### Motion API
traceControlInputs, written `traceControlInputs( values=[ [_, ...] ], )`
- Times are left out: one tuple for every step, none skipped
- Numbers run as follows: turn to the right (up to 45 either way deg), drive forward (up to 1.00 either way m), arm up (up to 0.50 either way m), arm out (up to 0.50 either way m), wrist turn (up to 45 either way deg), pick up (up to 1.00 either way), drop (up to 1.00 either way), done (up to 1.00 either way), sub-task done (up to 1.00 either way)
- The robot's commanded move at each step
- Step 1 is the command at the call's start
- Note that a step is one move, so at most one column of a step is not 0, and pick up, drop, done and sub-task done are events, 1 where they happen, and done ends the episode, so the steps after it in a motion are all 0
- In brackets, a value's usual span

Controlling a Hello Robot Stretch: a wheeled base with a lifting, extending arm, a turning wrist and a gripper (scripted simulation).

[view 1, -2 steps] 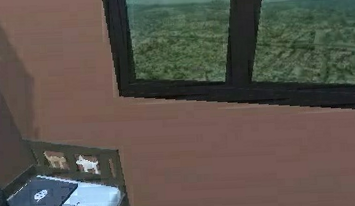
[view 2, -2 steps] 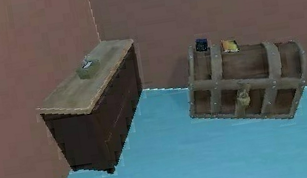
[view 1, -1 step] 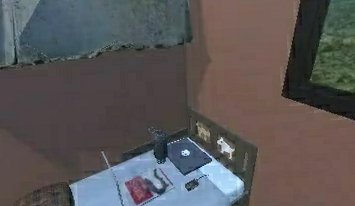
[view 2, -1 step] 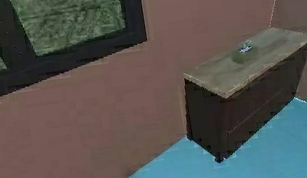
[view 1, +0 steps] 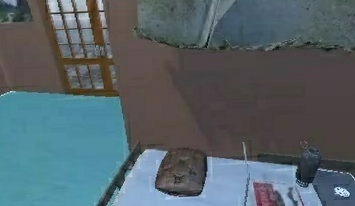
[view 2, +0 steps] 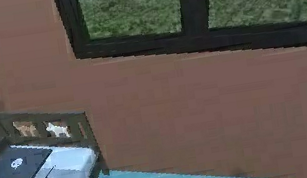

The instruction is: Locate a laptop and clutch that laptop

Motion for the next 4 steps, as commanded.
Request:
traceControlInputs(
  values=[
    [-39.0, 0.0, 0.0, 0.0, 0.0, 0.0, 0.0, 0.0, 0.0],
    [45.0, 0.0, 0.0, 0.0, 0.0, 0.0, 0.0, 0.0, 0.0],
    [27.0, 0.0, 0.0, 0.0, 0.0, 0.0, 0.0, 0.0, 0.0],
    [0.0, 0.35, 0.0, 0.0, 0.0, 0.0, 0.0, 0.0, 0.0]
  ],
)
